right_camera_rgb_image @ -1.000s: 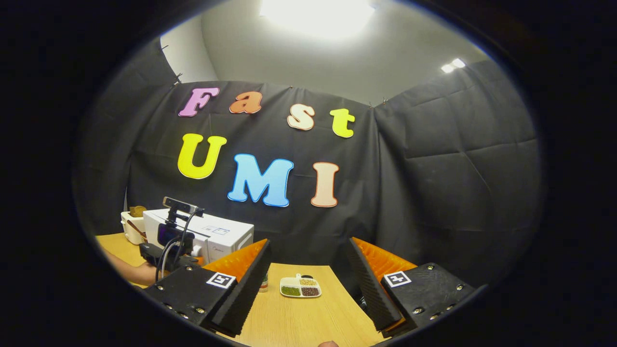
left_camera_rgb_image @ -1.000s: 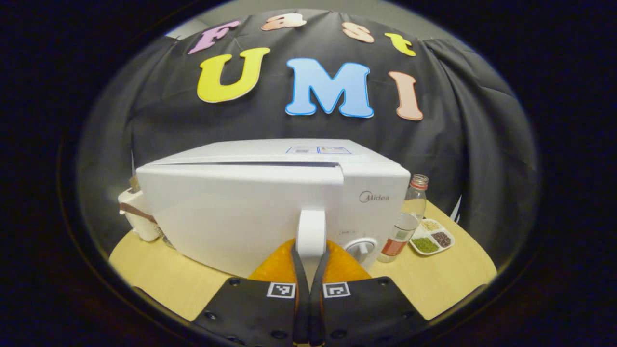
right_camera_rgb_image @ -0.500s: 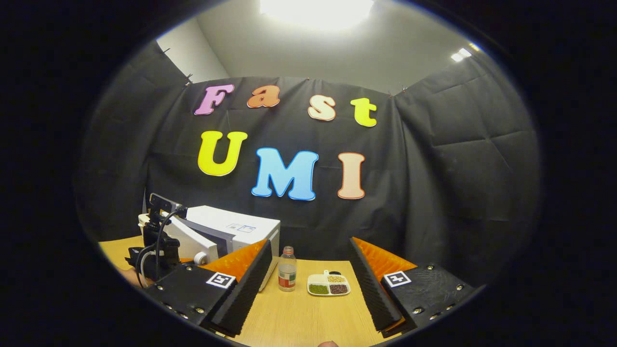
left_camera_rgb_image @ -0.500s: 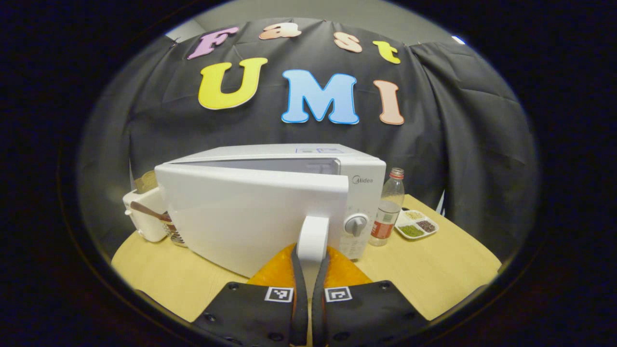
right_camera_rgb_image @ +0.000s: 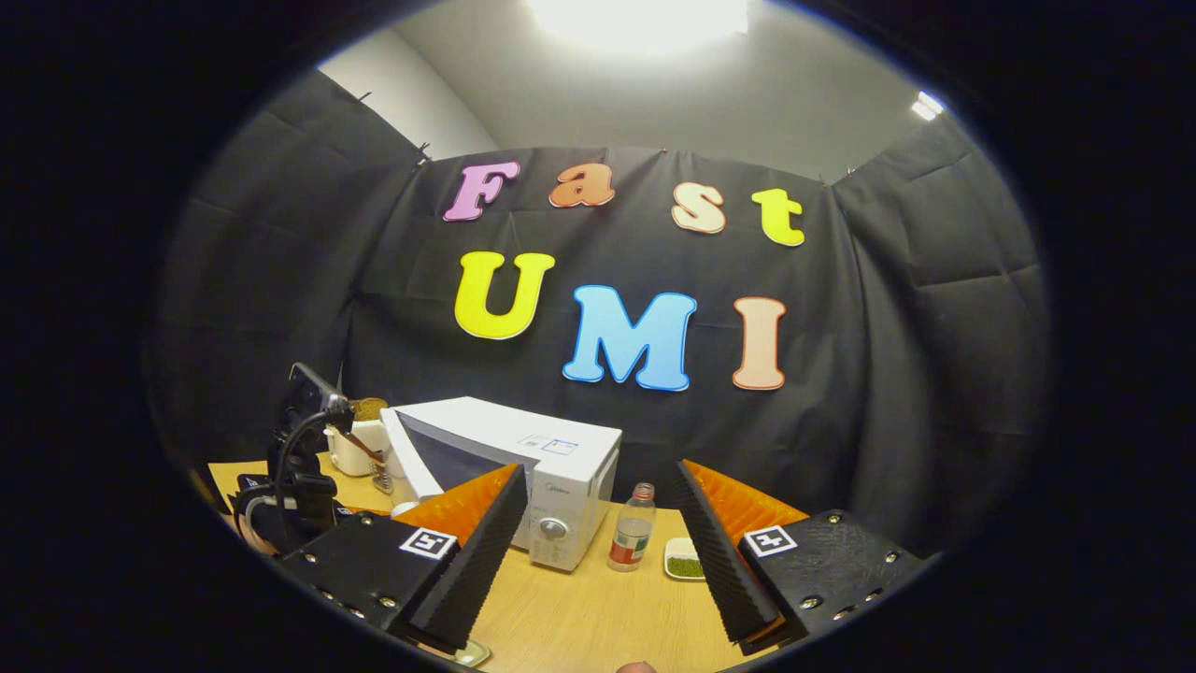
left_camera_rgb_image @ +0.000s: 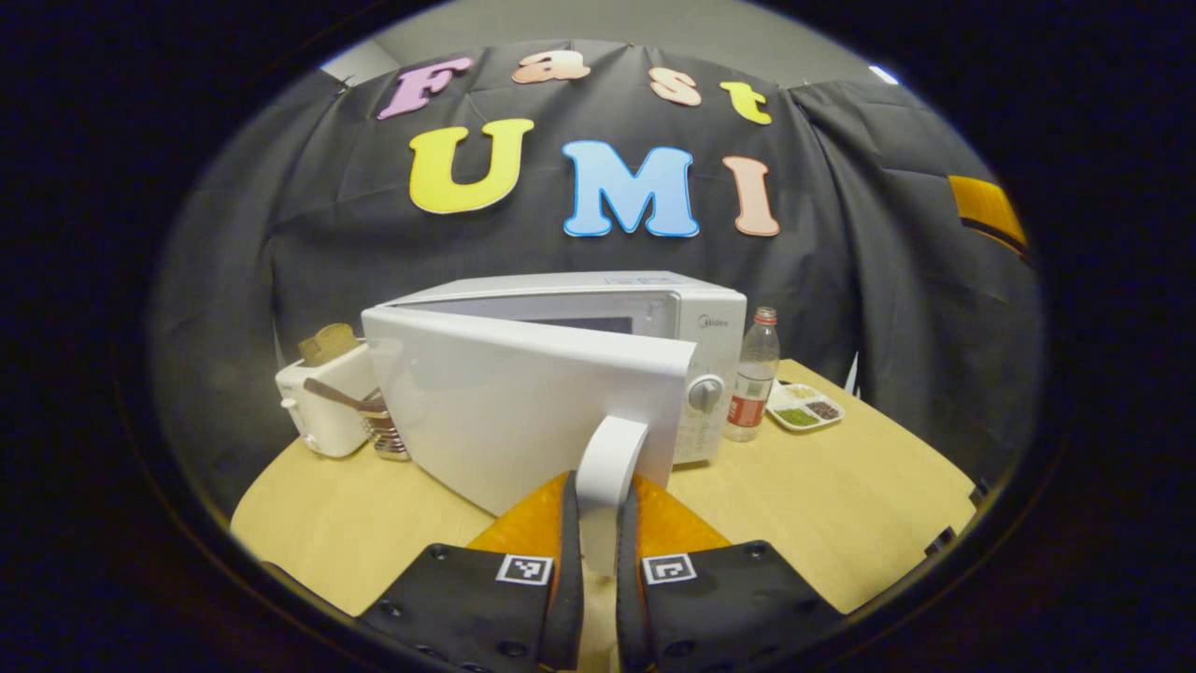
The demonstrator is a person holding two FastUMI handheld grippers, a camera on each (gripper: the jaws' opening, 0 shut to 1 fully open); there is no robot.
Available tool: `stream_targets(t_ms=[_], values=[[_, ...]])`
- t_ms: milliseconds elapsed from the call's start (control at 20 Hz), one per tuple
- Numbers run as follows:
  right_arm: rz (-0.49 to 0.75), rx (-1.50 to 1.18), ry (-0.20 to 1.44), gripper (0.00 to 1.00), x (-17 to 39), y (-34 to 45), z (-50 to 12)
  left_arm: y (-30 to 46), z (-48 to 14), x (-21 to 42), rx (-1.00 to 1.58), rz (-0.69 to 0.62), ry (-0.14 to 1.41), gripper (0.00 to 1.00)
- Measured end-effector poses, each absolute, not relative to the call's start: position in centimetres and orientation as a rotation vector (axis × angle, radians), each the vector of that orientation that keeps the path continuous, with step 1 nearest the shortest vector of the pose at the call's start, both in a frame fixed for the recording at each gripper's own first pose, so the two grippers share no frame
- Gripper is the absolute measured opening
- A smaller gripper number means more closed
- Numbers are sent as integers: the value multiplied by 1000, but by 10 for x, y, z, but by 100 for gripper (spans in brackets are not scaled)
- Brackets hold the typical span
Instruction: Open the microwave oven with the left hand, put the food in, and close the microwave oven.
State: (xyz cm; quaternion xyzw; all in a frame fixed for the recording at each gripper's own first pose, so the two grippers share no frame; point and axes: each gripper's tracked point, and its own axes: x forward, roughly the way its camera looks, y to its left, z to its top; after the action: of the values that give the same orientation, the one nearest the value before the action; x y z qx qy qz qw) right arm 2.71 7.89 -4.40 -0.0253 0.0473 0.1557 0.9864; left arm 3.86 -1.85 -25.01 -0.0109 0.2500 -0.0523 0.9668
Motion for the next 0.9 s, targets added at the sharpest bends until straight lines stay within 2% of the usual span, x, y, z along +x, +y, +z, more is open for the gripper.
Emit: stream_targets(t_ms=[350, 750, 900], values=[[416, -41, 95, 96, 22, 125, -44, 36, -245, -8, -34, 3, 521, 23], [549, -48, 105, 96, 2, 183, -46, 124, -241, -60, -80, 197, 537, 23], [586, -53, 114, 96, -8, 203, -47, 152, -240, -78, -120, 223, 534, 21]])
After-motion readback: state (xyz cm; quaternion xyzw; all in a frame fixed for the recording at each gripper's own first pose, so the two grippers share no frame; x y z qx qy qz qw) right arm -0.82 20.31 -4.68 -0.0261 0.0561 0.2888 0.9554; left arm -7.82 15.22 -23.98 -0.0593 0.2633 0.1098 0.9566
